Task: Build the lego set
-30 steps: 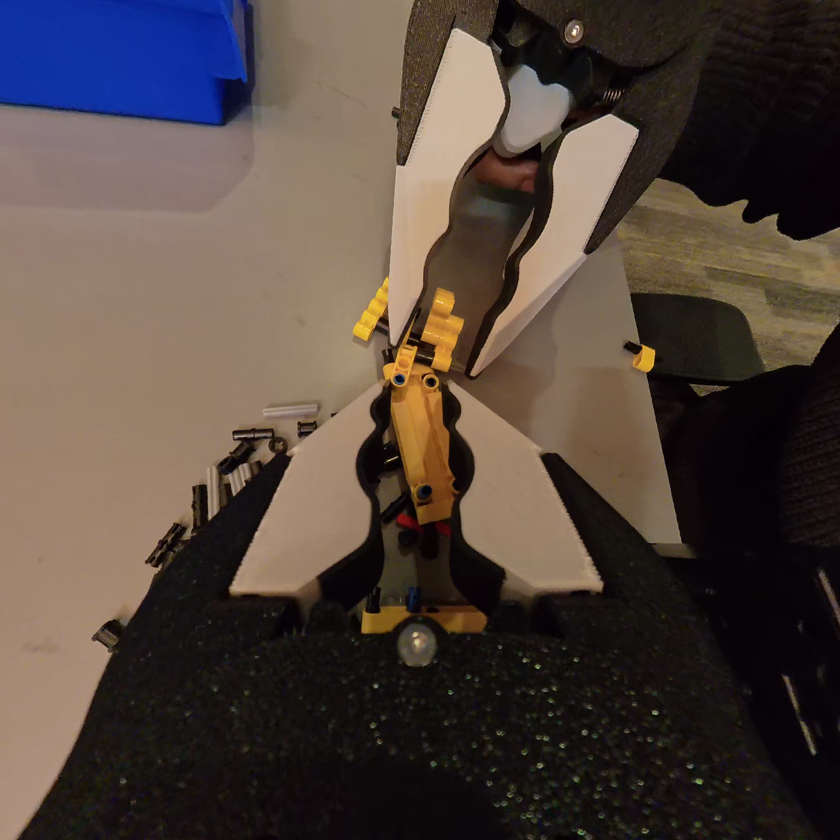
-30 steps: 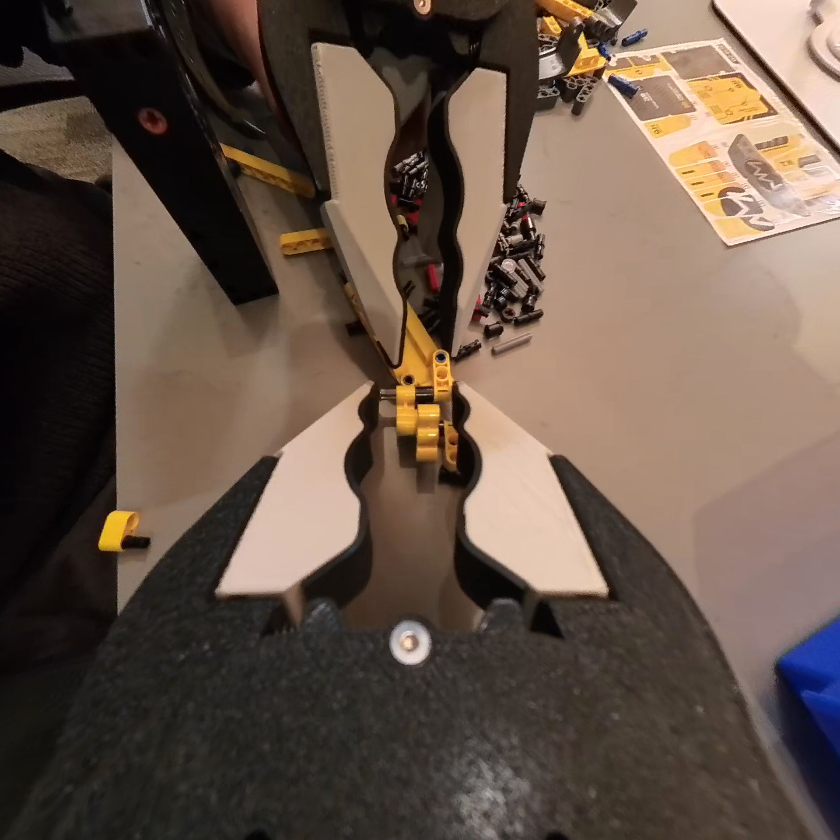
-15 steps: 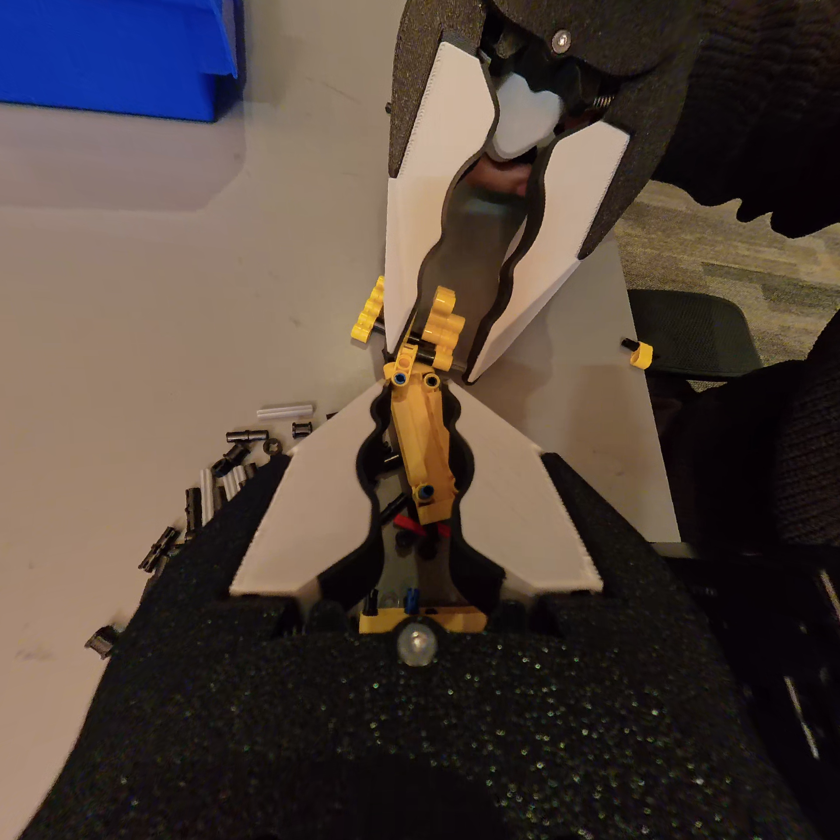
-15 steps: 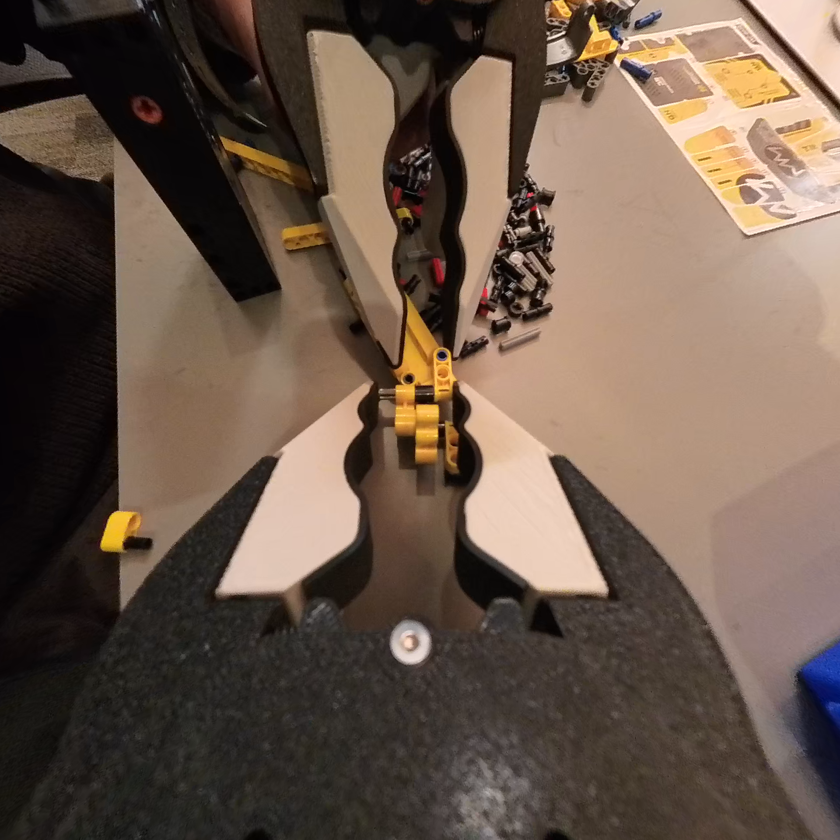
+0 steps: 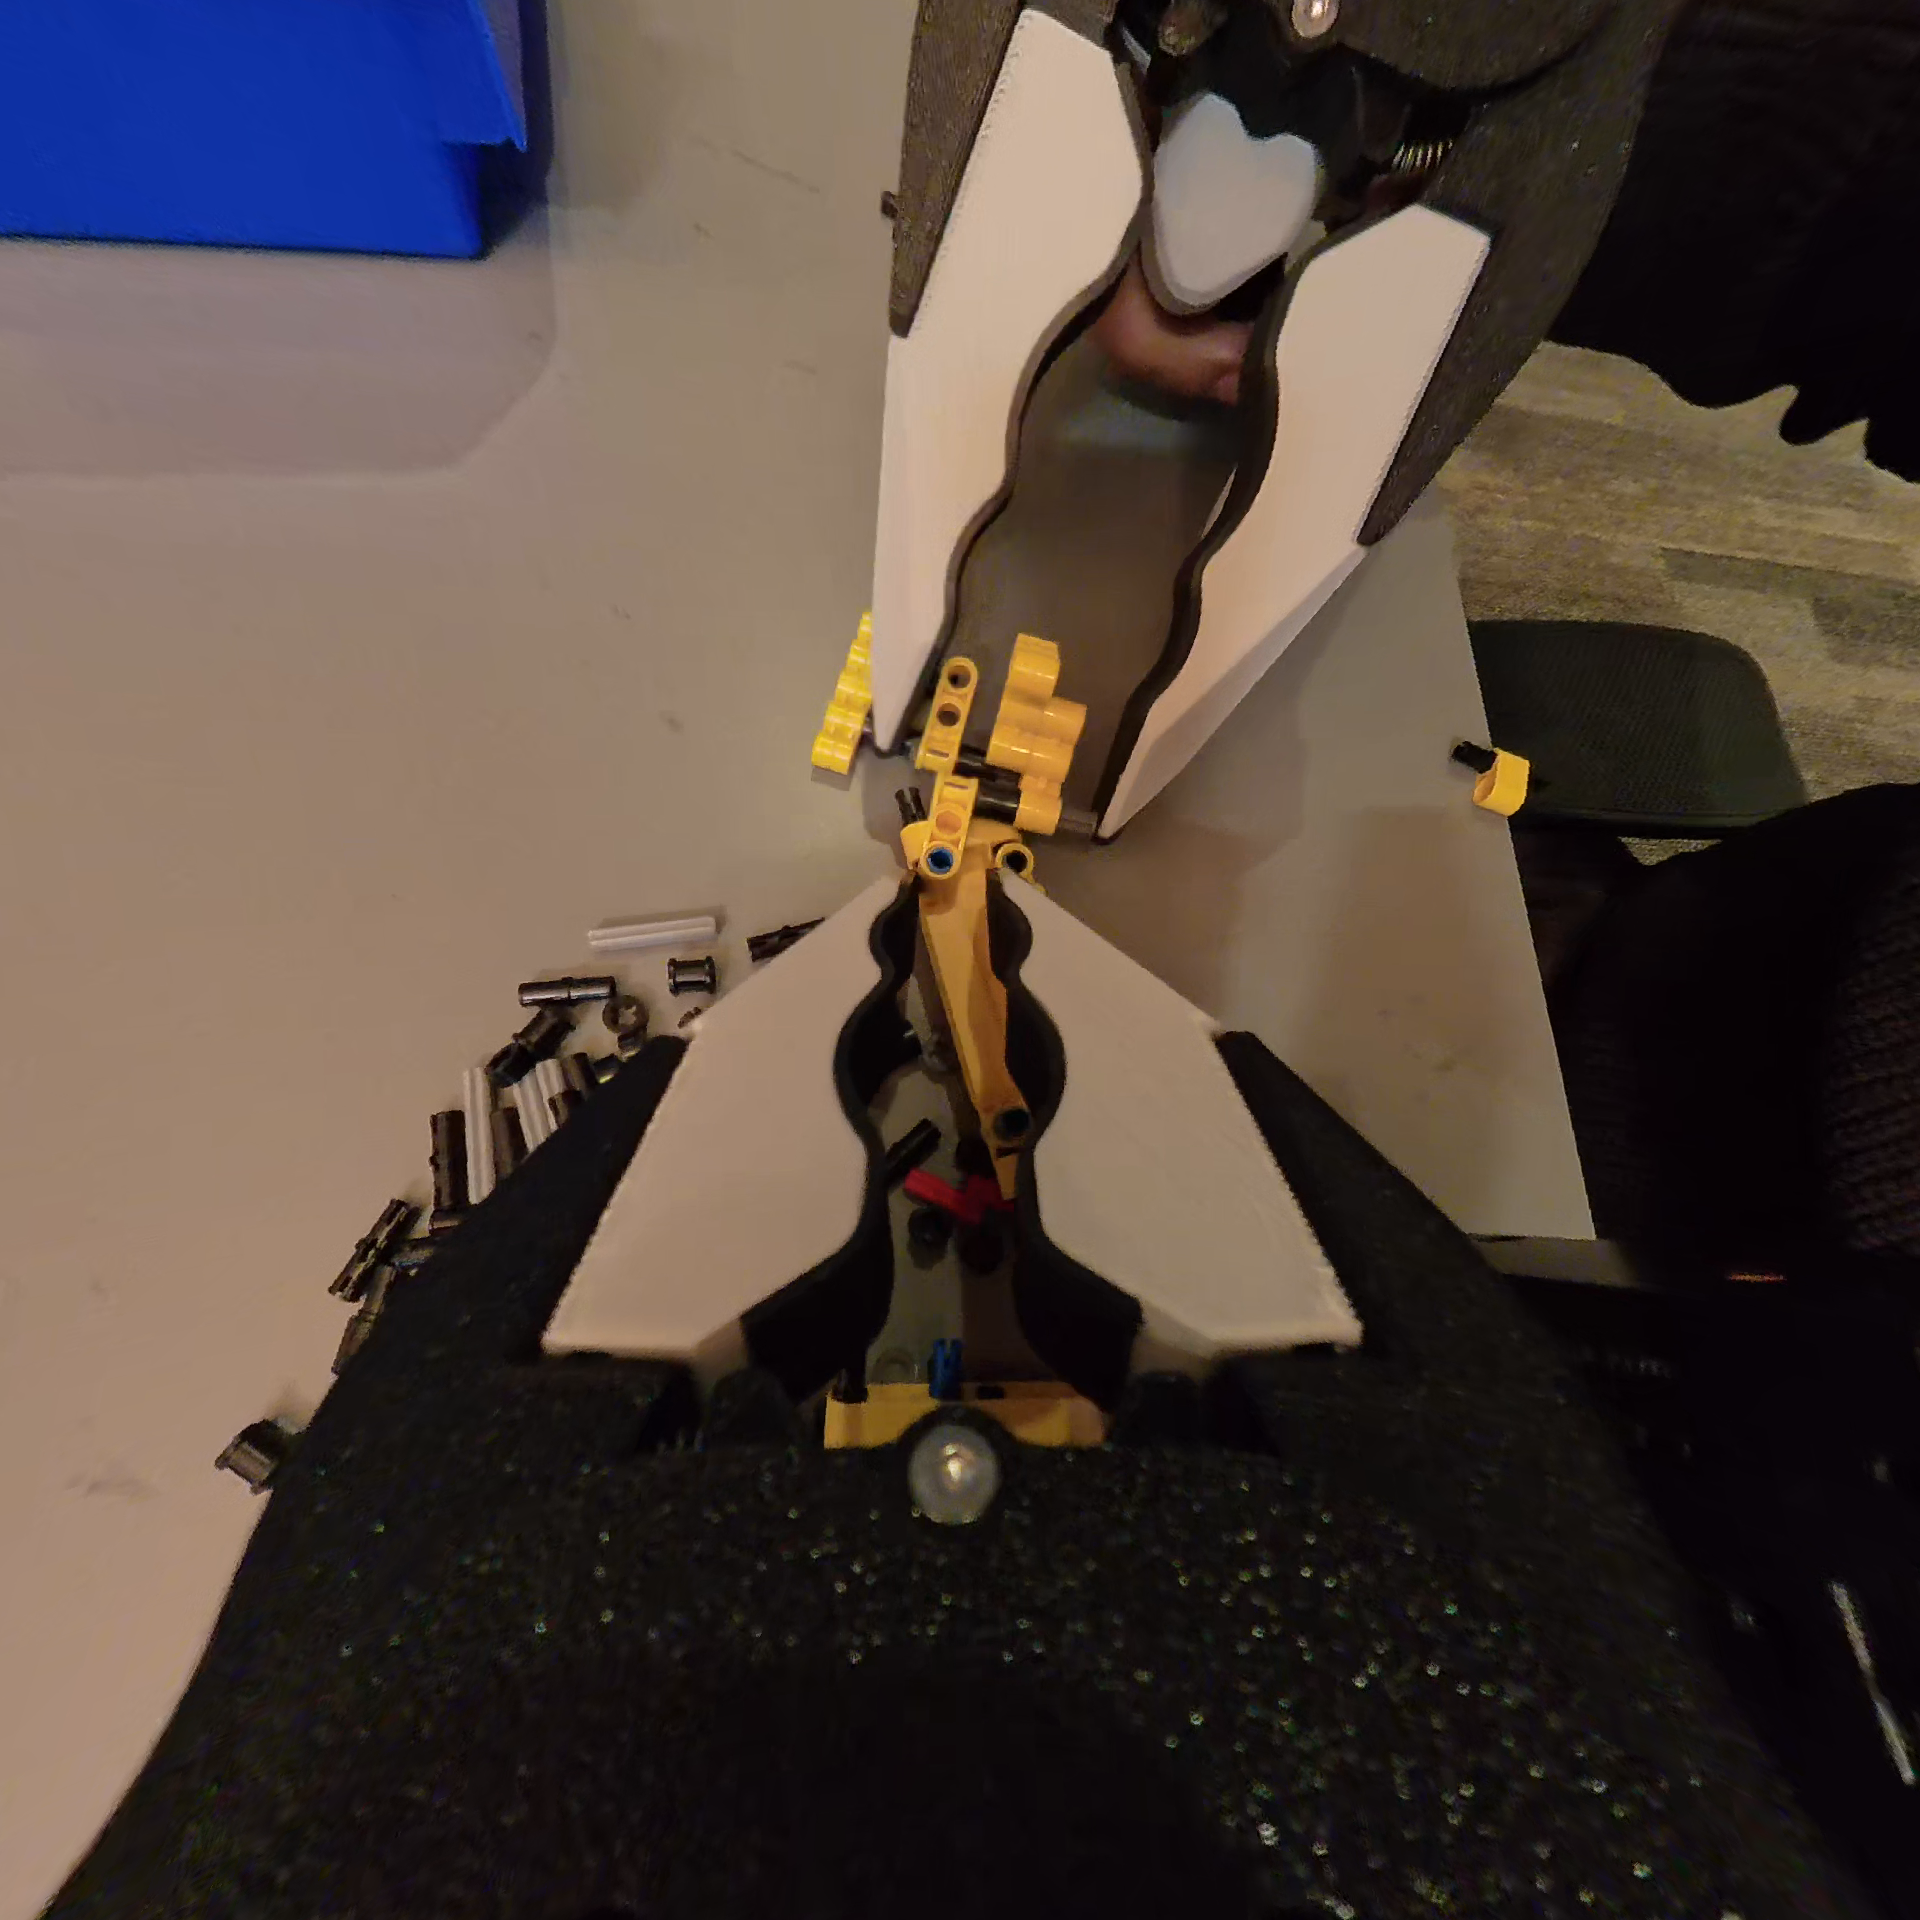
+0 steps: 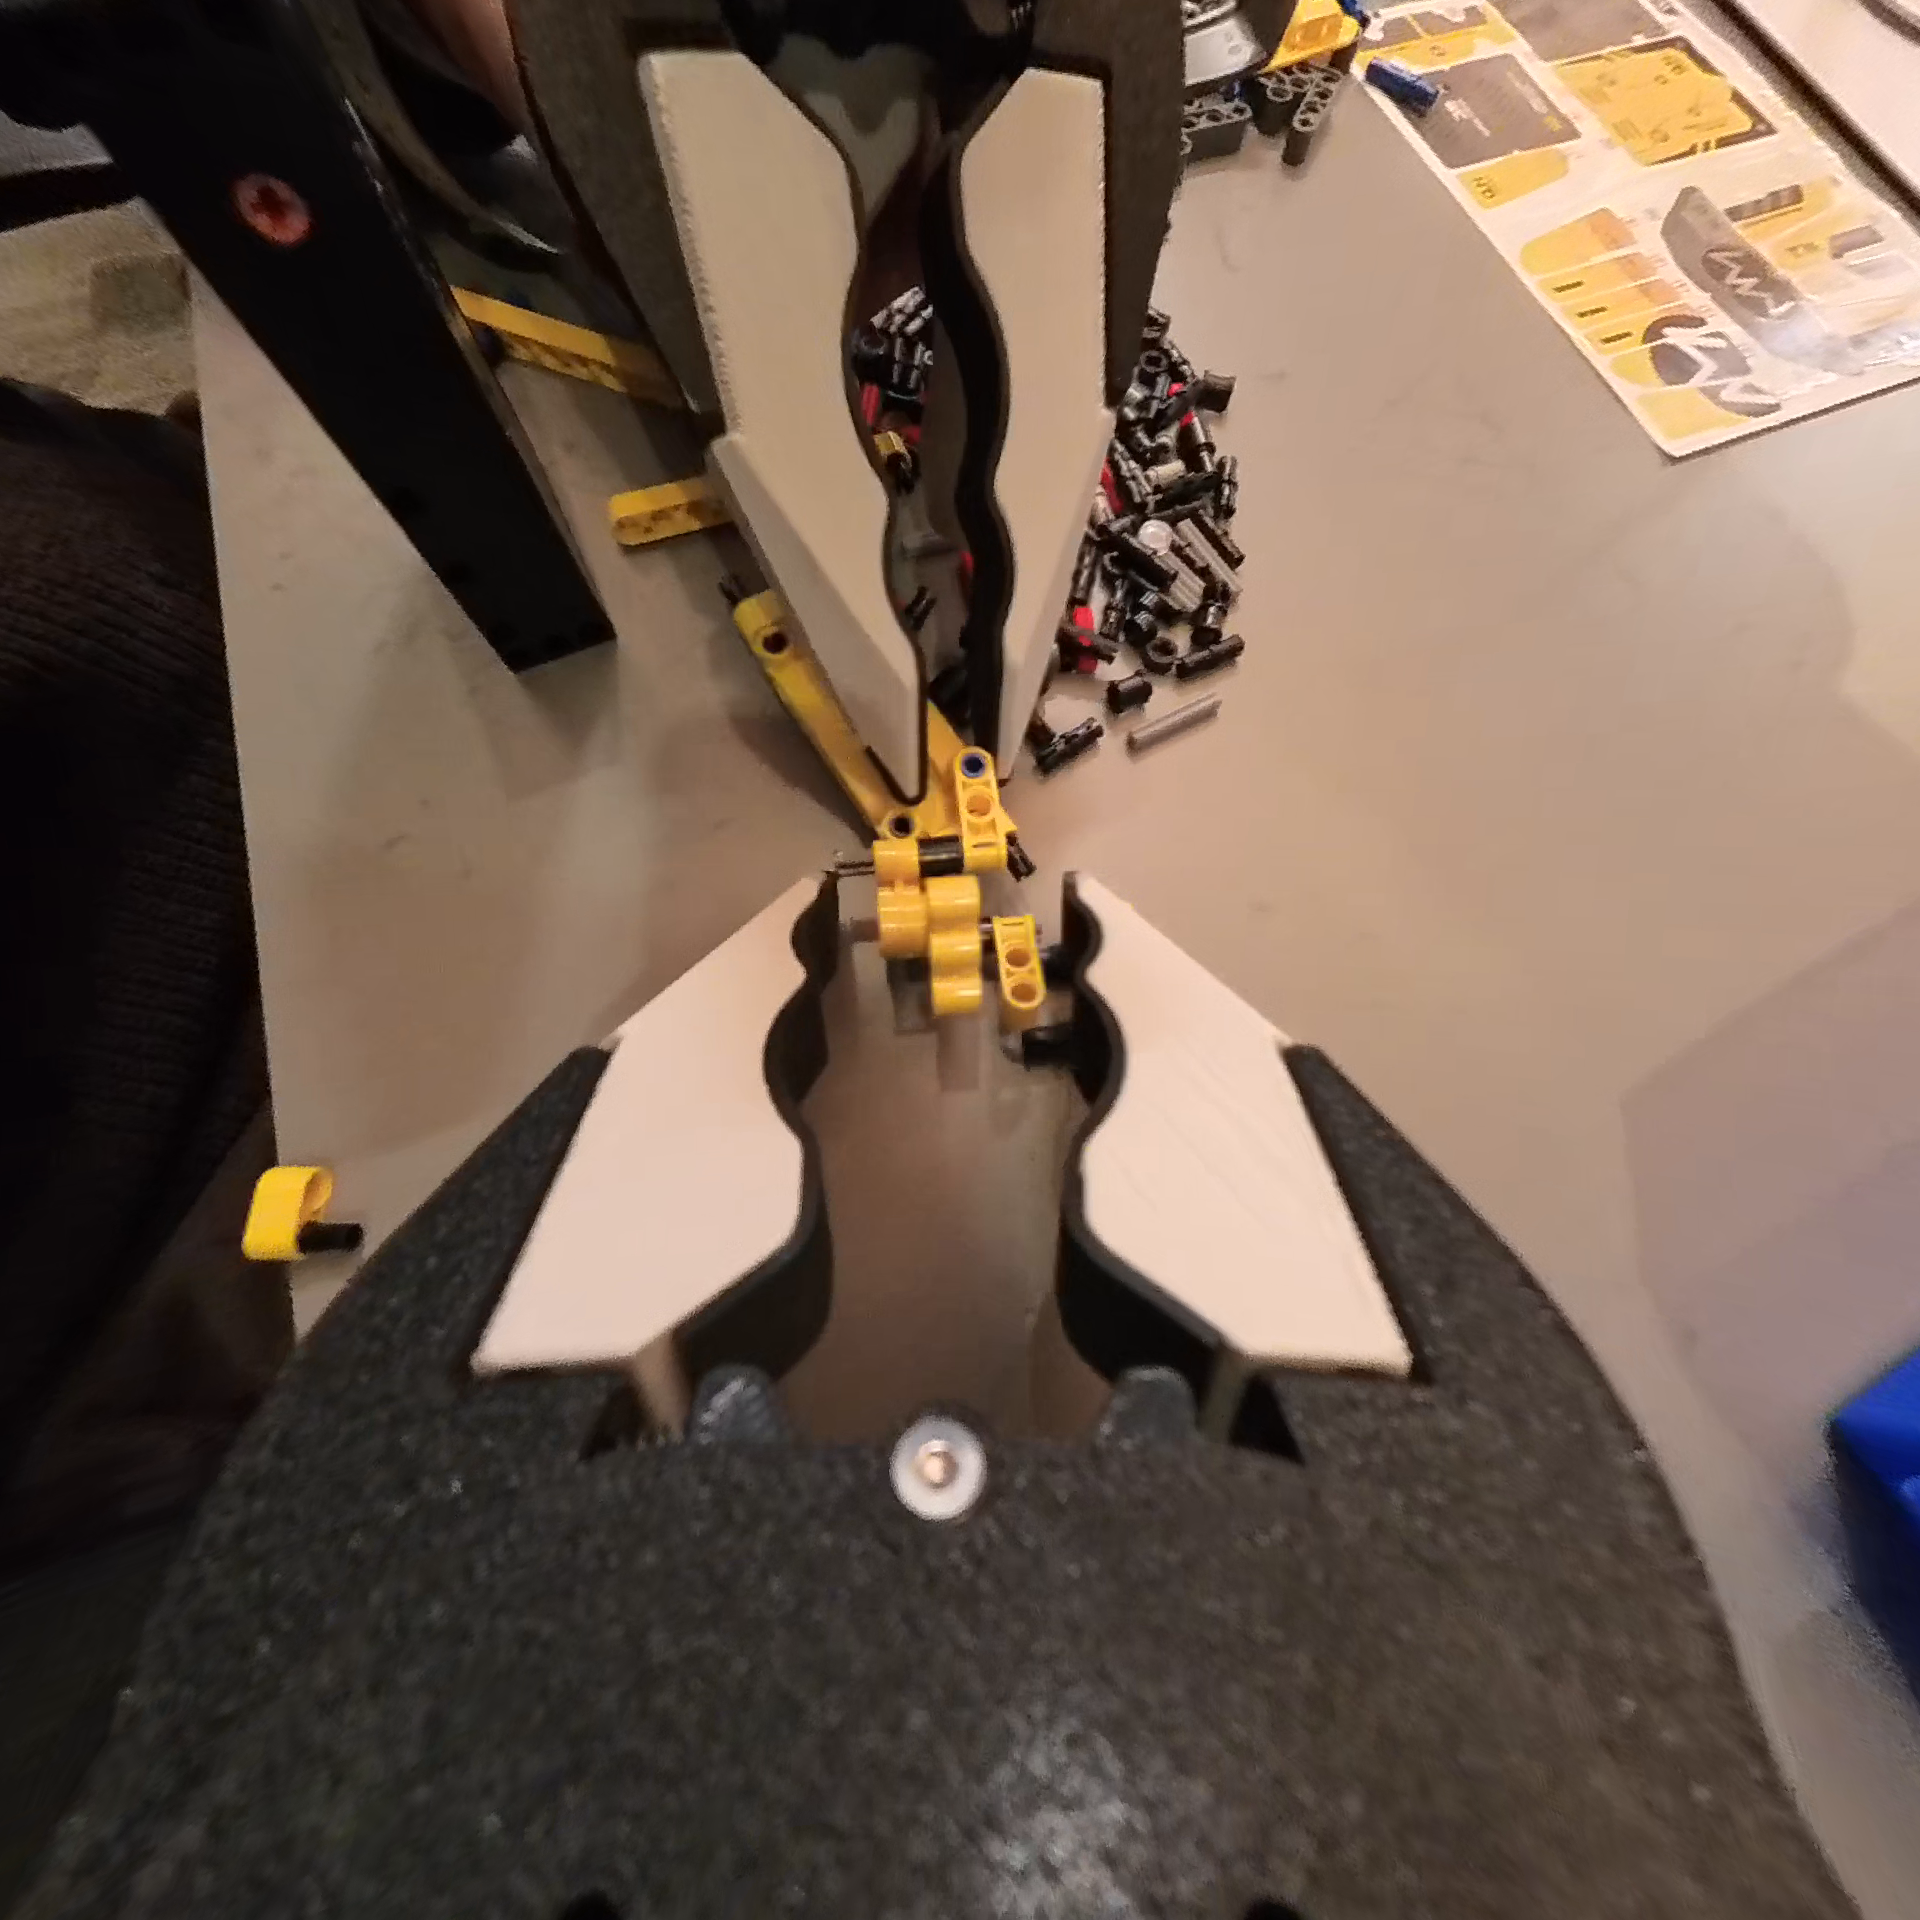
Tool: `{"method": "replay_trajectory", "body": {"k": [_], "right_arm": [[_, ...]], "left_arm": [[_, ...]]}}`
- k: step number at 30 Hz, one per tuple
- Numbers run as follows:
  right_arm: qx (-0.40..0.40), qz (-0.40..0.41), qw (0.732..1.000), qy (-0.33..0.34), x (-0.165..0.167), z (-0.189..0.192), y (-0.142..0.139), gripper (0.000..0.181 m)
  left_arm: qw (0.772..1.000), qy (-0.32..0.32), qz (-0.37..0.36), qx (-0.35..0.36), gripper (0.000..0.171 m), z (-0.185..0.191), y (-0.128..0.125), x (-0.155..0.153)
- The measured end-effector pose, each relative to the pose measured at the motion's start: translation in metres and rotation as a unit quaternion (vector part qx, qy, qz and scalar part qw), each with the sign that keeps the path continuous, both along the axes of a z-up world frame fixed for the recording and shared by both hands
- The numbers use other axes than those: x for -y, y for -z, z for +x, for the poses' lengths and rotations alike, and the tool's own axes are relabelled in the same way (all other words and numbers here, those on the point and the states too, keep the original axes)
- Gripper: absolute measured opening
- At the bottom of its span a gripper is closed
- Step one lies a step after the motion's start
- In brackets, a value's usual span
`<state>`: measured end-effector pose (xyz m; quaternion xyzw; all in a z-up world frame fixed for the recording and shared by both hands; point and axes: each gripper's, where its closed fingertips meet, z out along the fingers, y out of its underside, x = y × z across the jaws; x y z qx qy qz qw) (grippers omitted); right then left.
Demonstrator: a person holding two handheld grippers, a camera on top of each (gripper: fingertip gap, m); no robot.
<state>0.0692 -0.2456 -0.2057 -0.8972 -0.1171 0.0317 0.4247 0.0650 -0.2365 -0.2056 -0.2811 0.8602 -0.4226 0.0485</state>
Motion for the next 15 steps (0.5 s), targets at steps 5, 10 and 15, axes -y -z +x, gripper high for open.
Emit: {"method": "replay_trajectory", "body": {"k": [5,10,15], "right_arm": [[-0.026,-0.001,1.000,-0.004,0.0010,-0.0045,0.0012,0.028],[-0.042,0.004,0.999,0.012,0.0004,-0.0057,0.0014,0.027],[-0.036,0.019,0.999,0.036,-0.0001,-0.0060,-0.0028,0.029]], "left_arm": [[1.000,-0.007,0.007,0.011,0.013,0.0015,0.0000,-0.0010],[1.000,-0.007,0.014,0.021,0.012,0.0016,0.0002,-0.0009],[0.999,-0.011,0.019,0.023,0.007,0.0026,0.0011,-0.0022]]}}
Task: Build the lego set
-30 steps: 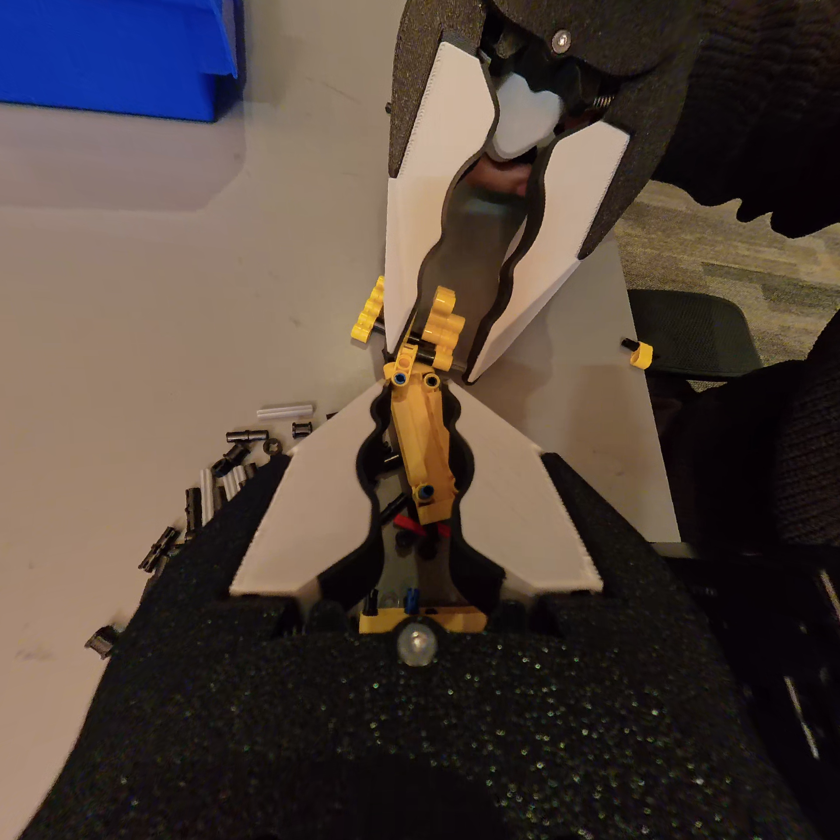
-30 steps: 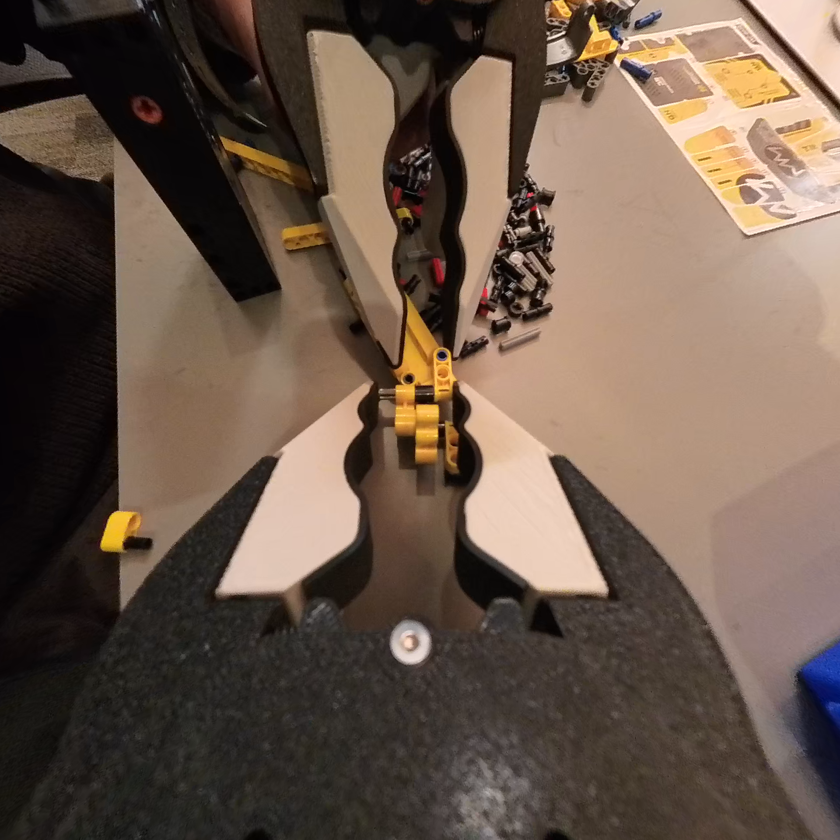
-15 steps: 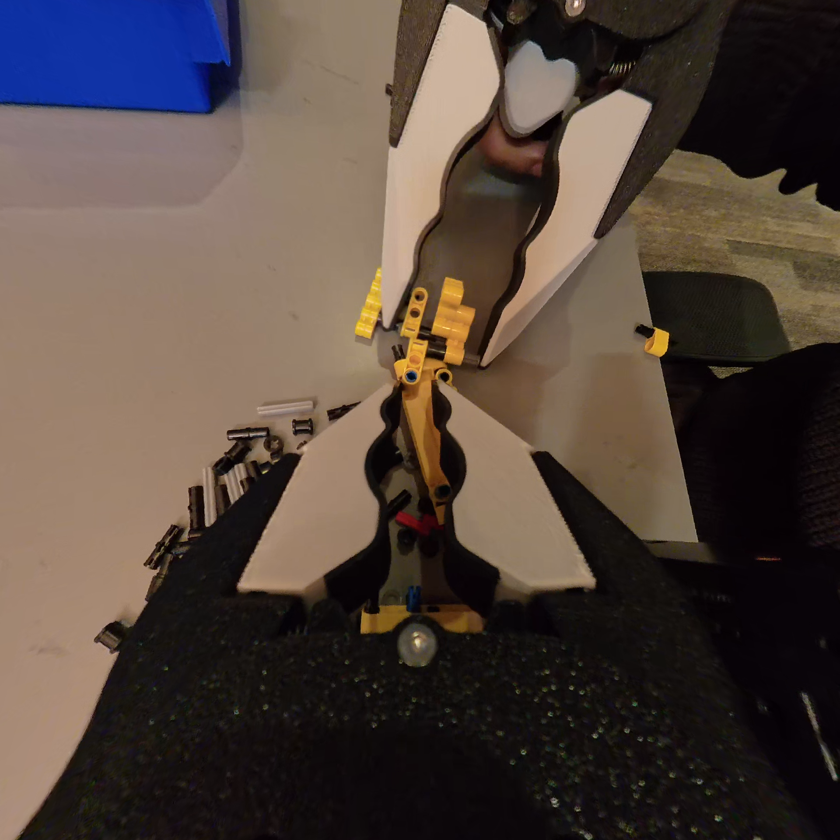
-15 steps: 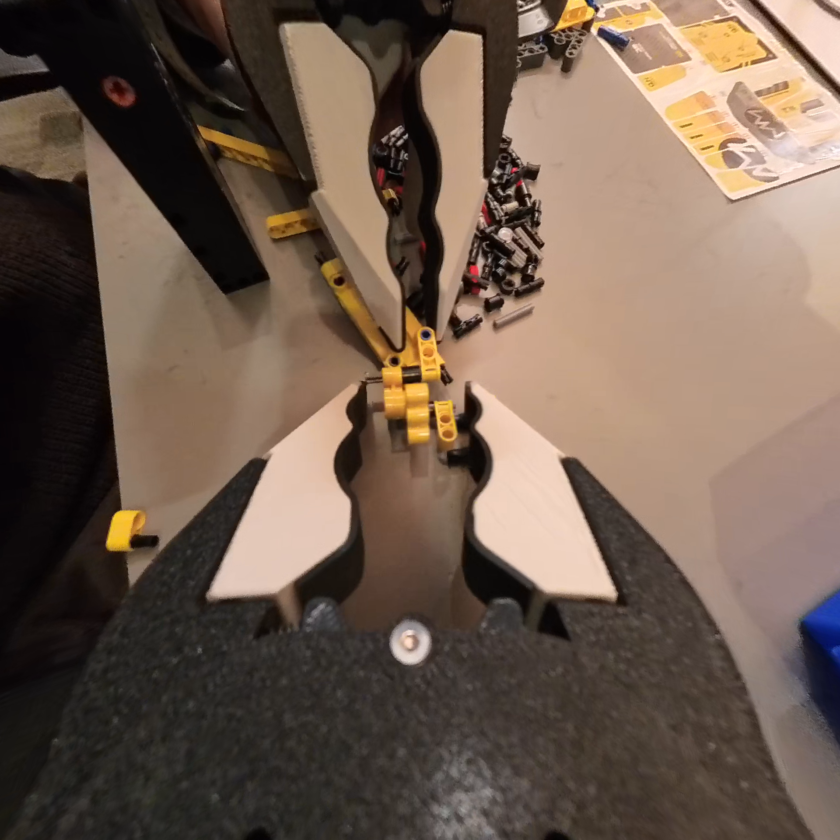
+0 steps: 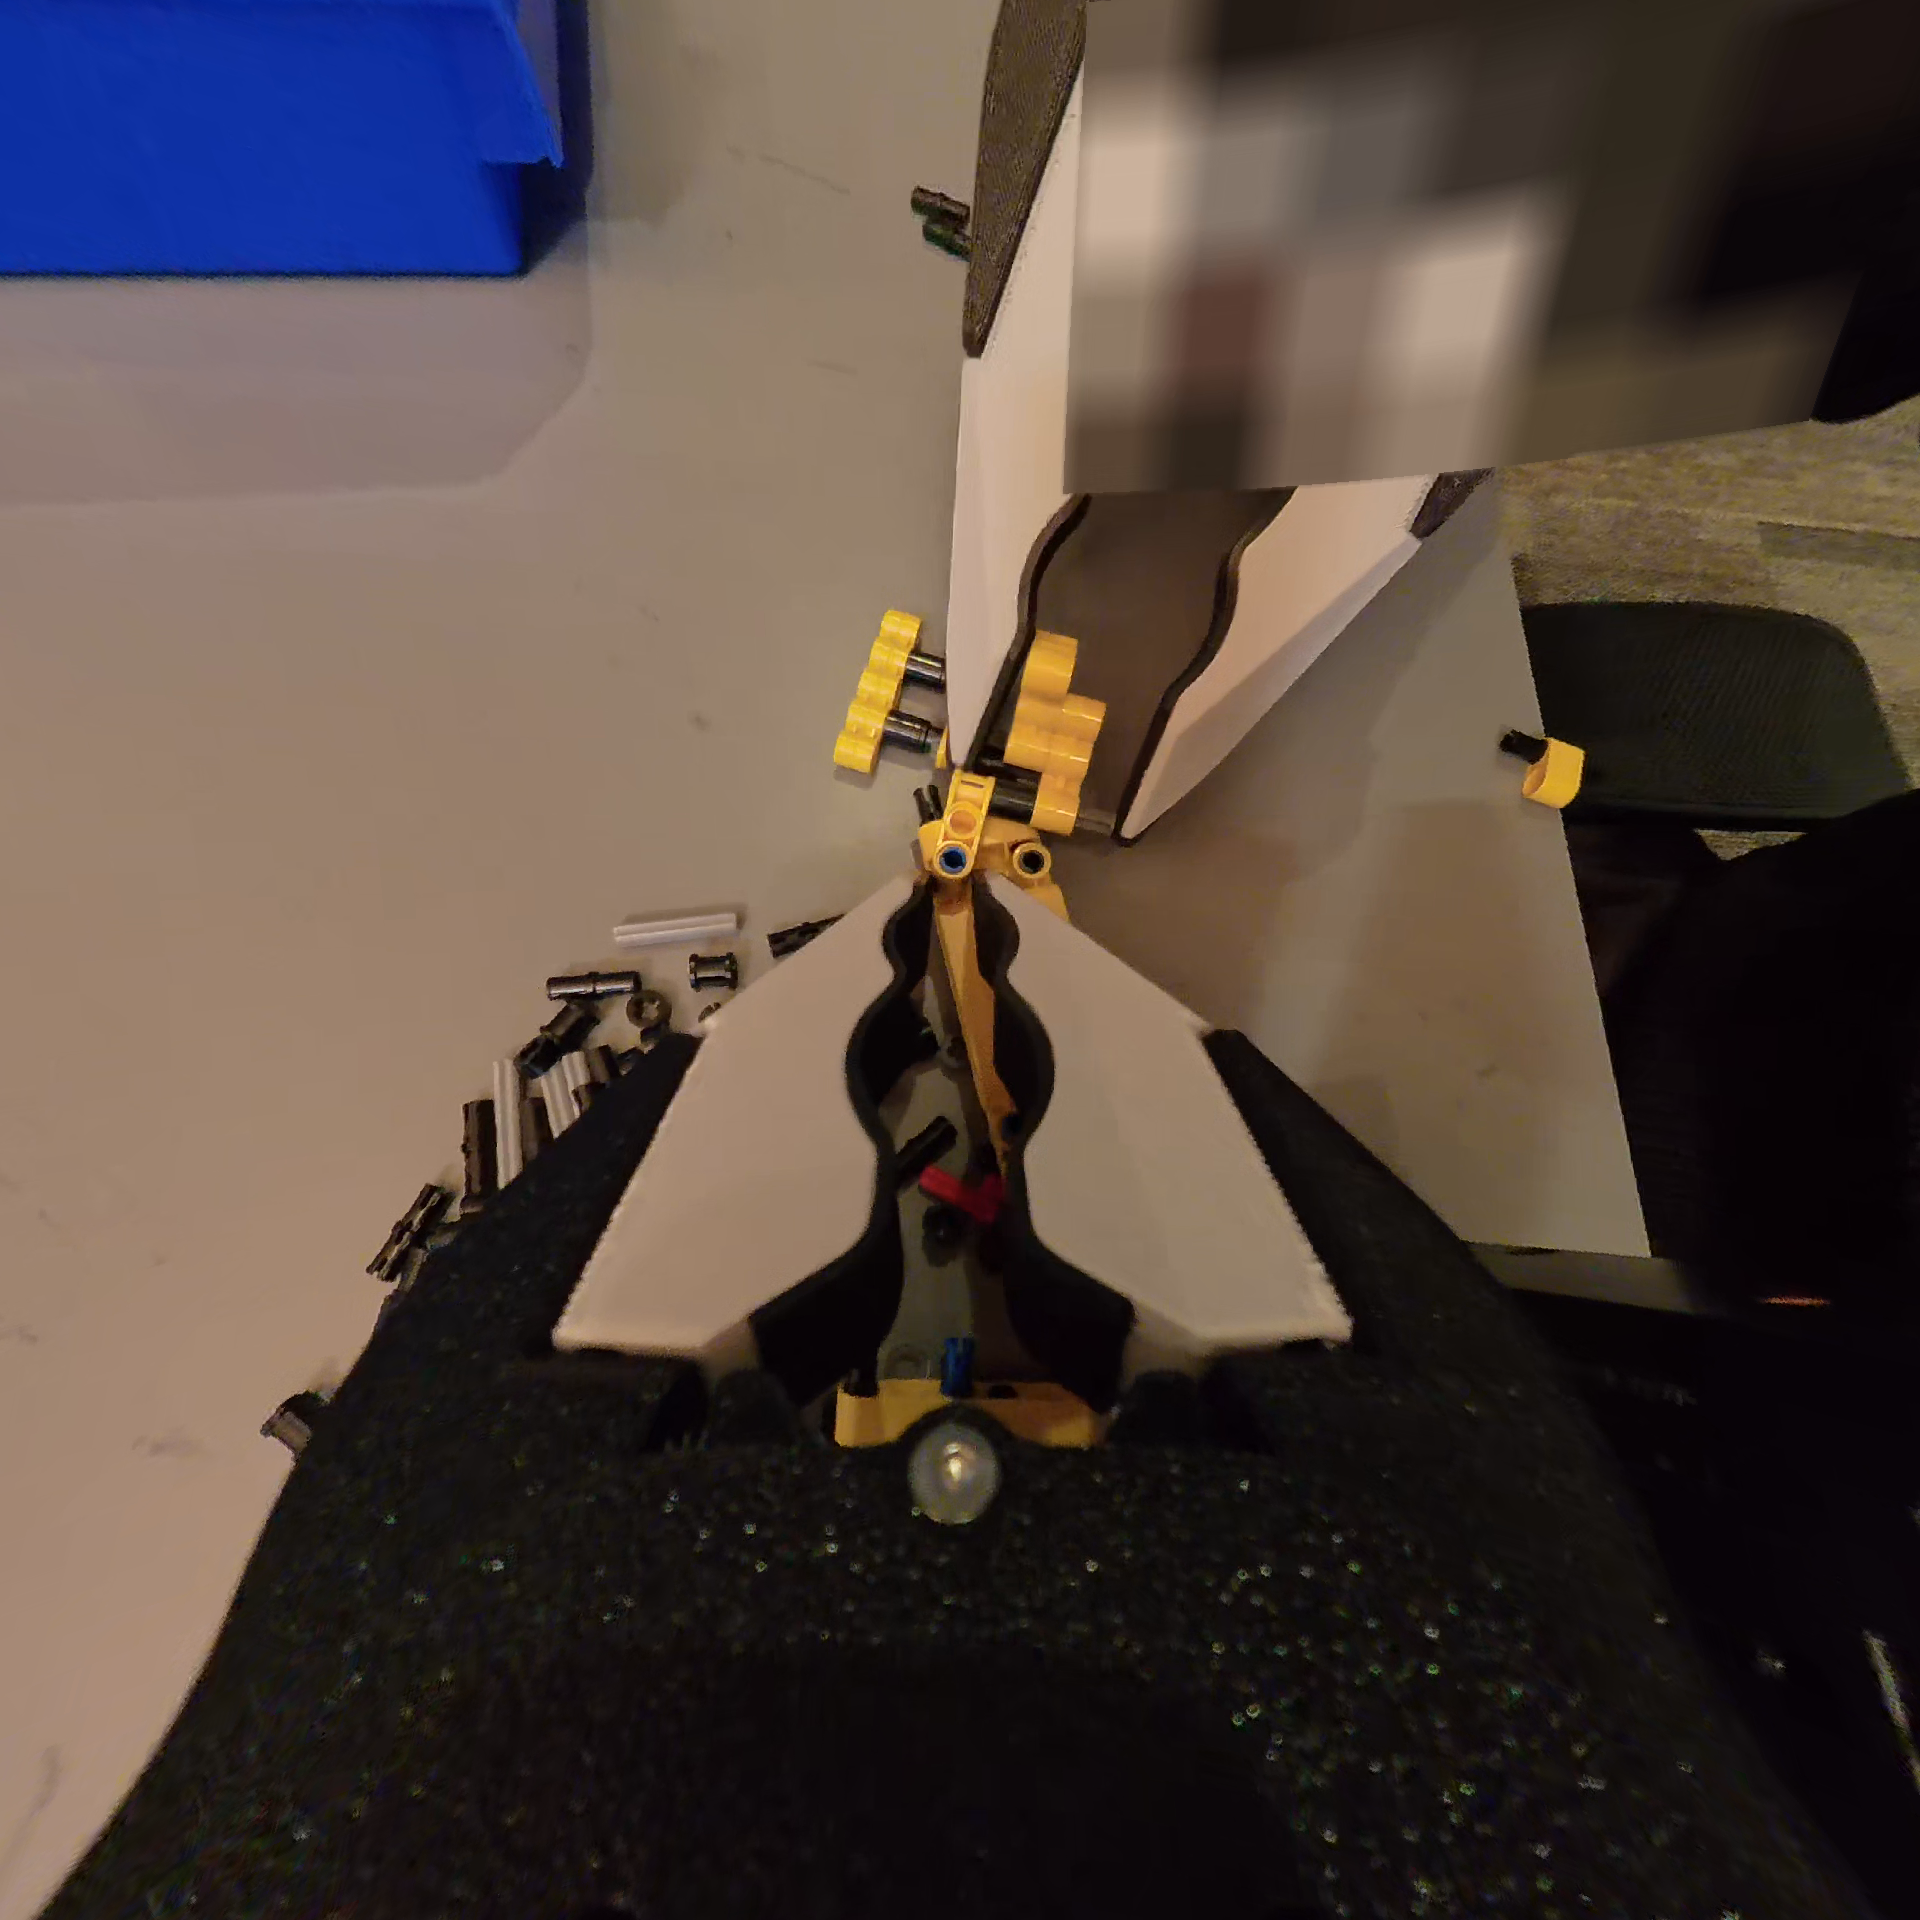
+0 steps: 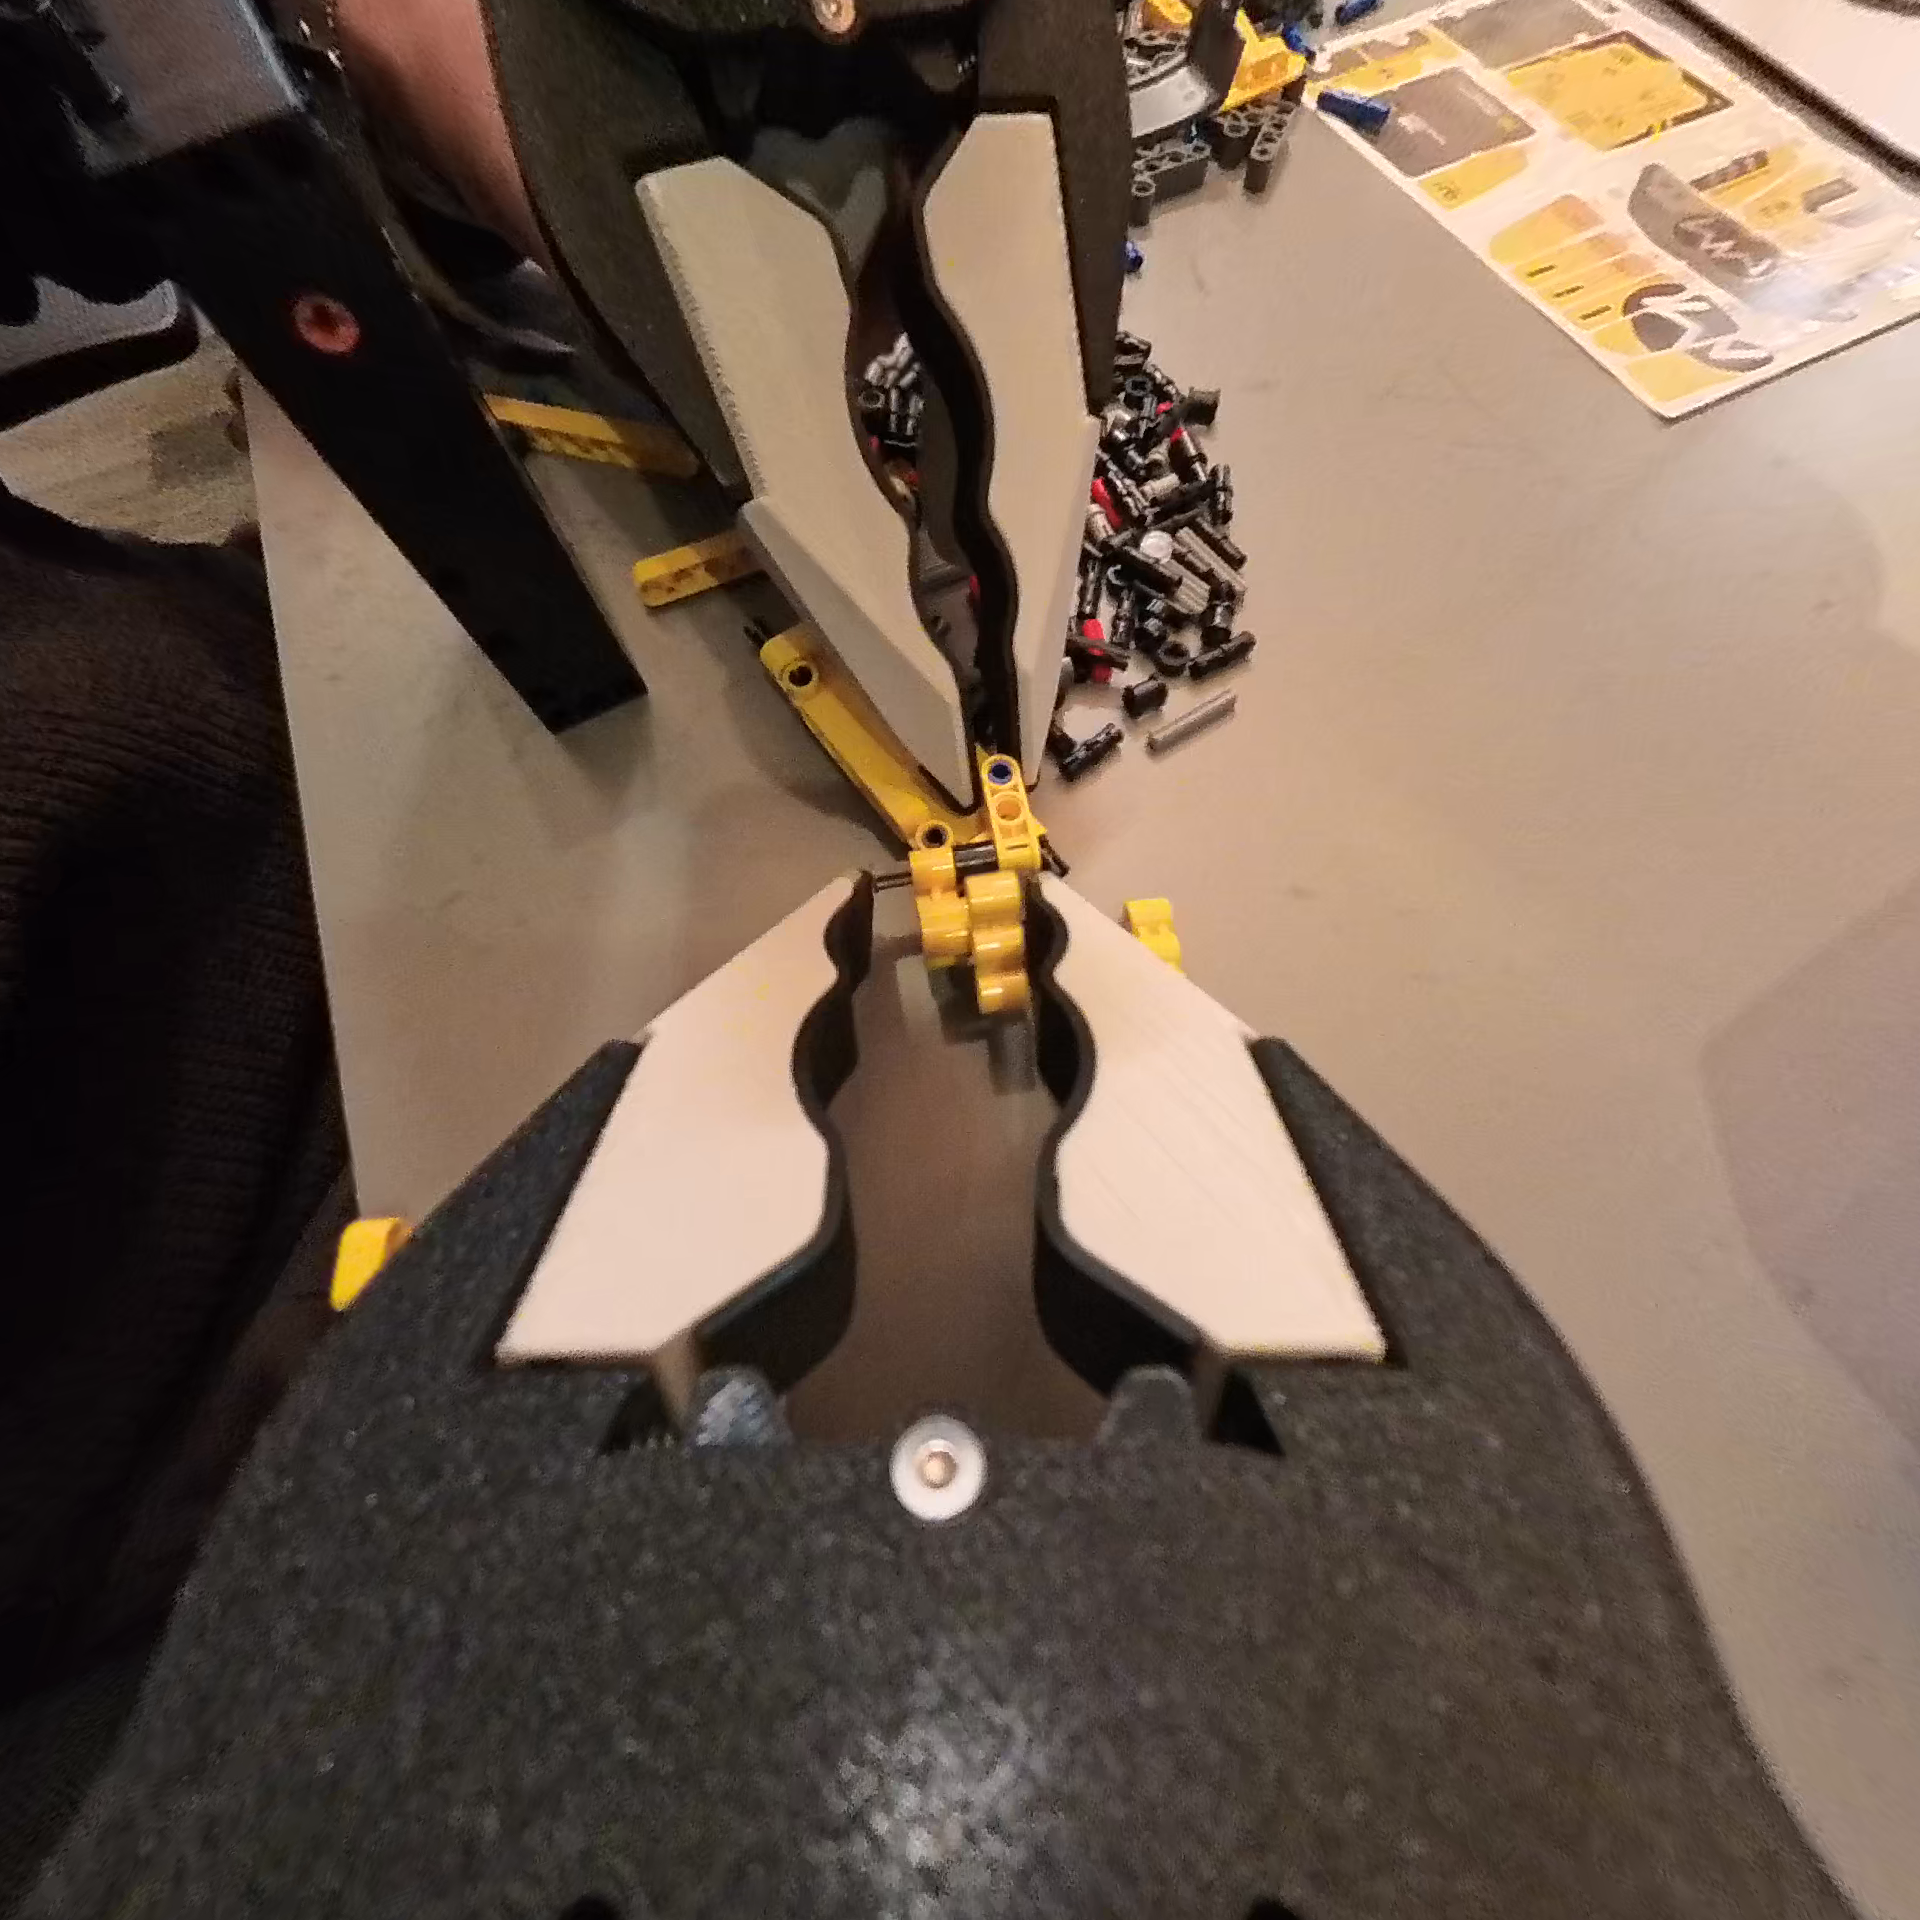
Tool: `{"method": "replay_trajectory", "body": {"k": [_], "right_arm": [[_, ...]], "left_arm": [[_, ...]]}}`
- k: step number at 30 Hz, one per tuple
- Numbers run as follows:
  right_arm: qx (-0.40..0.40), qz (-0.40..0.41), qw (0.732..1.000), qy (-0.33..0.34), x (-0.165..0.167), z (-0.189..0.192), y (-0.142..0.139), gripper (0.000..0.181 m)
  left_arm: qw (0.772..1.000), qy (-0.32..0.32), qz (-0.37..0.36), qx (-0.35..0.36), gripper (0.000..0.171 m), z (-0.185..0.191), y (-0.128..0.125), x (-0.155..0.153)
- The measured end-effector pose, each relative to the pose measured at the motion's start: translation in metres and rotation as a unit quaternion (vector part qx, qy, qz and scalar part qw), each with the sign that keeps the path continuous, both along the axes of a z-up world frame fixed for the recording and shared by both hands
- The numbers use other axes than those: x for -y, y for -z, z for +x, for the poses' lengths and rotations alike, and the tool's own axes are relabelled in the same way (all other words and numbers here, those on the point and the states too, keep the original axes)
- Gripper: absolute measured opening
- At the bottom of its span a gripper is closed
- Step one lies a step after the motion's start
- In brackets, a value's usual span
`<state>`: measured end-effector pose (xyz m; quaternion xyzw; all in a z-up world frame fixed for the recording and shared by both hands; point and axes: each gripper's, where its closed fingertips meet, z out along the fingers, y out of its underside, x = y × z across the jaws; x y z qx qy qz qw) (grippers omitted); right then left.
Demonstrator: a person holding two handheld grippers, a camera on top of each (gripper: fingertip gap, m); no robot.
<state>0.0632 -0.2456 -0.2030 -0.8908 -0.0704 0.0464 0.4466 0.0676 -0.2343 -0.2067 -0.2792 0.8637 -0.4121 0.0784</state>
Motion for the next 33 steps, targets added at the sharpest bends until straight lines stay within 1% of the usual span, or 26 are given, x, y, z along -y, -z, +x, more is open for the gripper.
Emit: {"method": "replay_trajectory", "body": {"k": [6,13,16,20,23,27,30,33], "right_arm": [[0.013,0.009,0.999,0.028,-0.001,0.001,-0.002,0.029],[-0.034,0.004,0.997,0.076,0.000,0.001,0.001,0.030],[-0.019,0.003,0.996,0.088,0.001,0.001,0.001,0.031],[0.019,0.008,0.996,0.084,0.001,-0.001,-0.001,0.031],[0.015,0.016,0.997,0.075,0.001,-0.004,-0.012,0.036],[0.012,0.018,0.997,0.069,-0.002,0.004,-0.030,0.035],[0.018,-0.013,0.998,0.052,-0.010,0.010,-0.031,0.028],[0.020,-0.068,0.997,0.018,-0.017,0.007,-0.021,0.022]], "left_arm": [[1.000,-0.006,0.017,0.022,0.007,0.002,0.001,0.000],[0.999,-0.009,0.025,0.033,0.007,0.002,0.001,0.000],[0.999,-0.006,0.028,0.037,0.007,0.002,0.001,0.000],[0.999,-0.003,0.028,0.030,0.008,0.001,0.002,0.000],[0.999,-0.006,0.030,0.027,0.009,0.000,0.003,-0.003],[1.000,-0.010,0.020,0.014,0.010,-0.003,0.003,-0.004],[1.000,-0.014,0.005,-0.003,0.010,-0.004,0.003,-0.002],[1.000,-0.020,0.000,-0.006,0.008,-0.004,0.003,-0.001]]}}
